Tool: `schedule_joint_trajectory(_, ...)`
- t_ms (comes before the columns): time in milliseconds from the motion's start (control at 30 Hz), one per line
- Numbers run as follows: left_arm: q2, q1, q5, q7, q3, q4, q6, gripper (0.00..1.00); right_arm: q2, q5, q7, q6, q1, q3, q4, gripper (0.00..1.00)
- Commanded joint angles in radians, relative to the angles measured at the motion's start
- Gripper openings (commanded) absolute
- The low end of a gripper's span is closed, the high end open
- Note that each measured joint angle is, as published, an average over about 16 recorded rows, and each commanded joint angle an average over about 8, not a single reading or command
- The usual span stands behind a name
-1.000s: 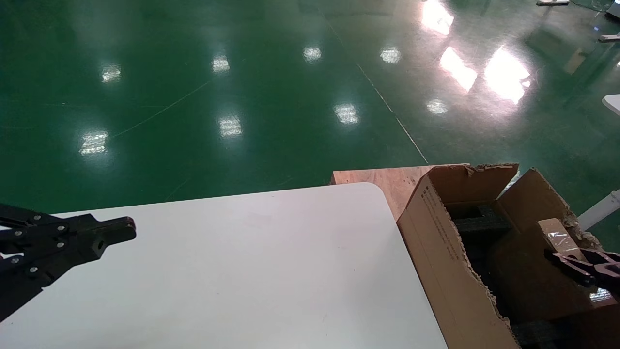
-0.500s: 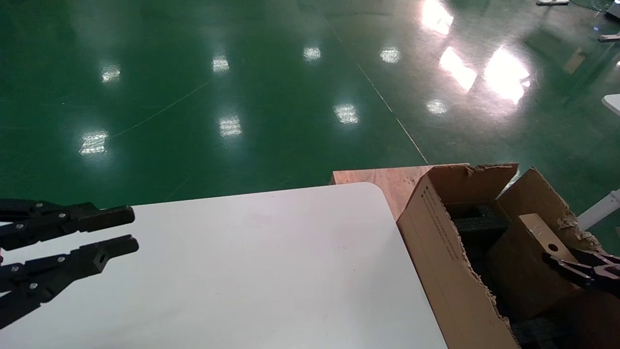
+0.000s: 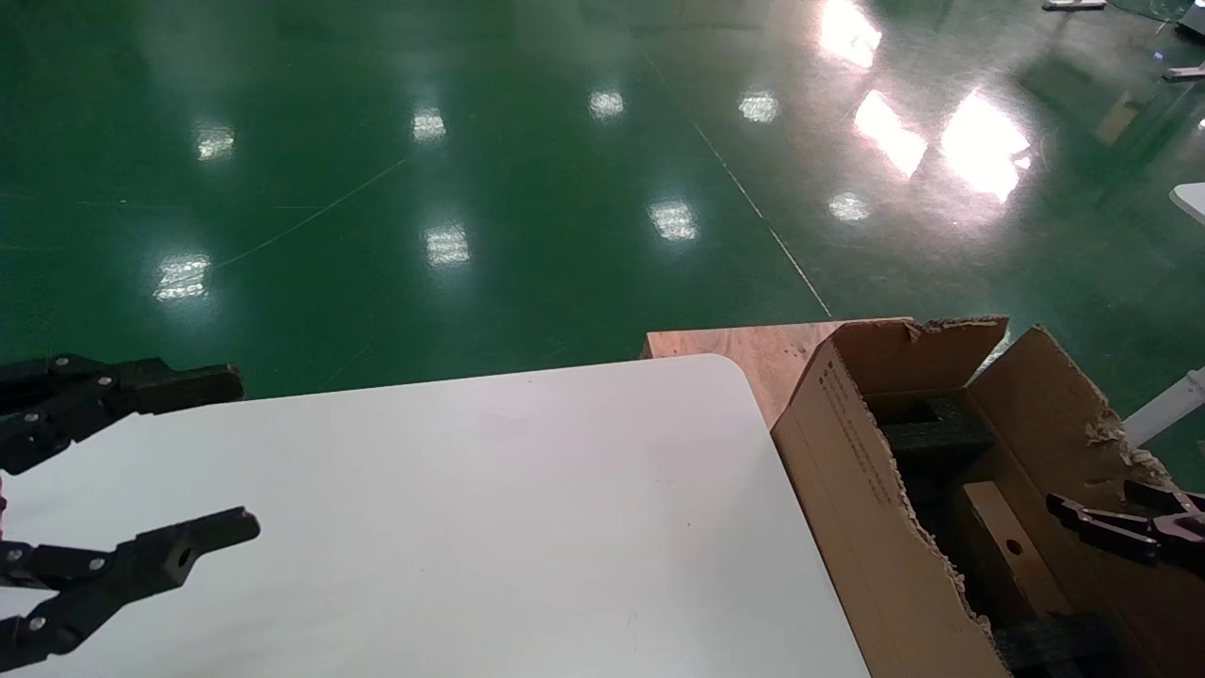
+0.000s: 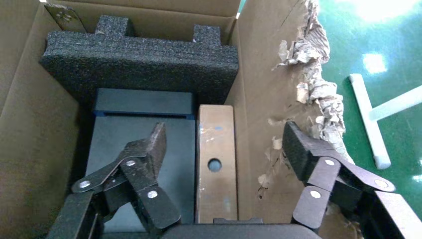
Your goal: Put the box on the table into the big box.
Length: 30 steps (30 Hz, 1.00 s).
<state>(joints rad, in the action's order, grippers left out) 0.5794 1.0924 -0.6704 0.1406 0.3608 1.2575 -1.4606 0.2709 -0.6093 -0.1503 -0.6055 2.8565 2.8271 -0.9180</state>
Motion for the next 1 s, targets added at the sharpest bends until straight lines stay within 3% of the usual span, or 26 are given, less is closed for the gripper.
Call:
schedule_joint_trajectory(33,0.000,0.000,0.000,0.000,0.000,0.000,0.000,1.00,0.002,0.000,-0.002,0.000,0.001,0.002,0.004,1.00)
schedule_joint_trajectory(233,0.000,0.000,0.000,0.000,0.000,0.000,0.000,1.00,-0.019,-0.001,0.033,-0.005,-0.017,-0.045,-0.060,1.00)
schedule_joint_trajectory(700,0.000,0.000,0.000,0.000,0.000,0.000,0.000,1.00,-0.077,-0.017,0.104,0.043,-0.051,-0.197,-0.366,1.00)
schedule_joint_trajectory(1000,0.000,0.000,0.000,0.000,0.000,0.000,0.000,1.00,-0.202,0.053,0.178,0.026,-0.048,-0.190,-0.455,1.00)
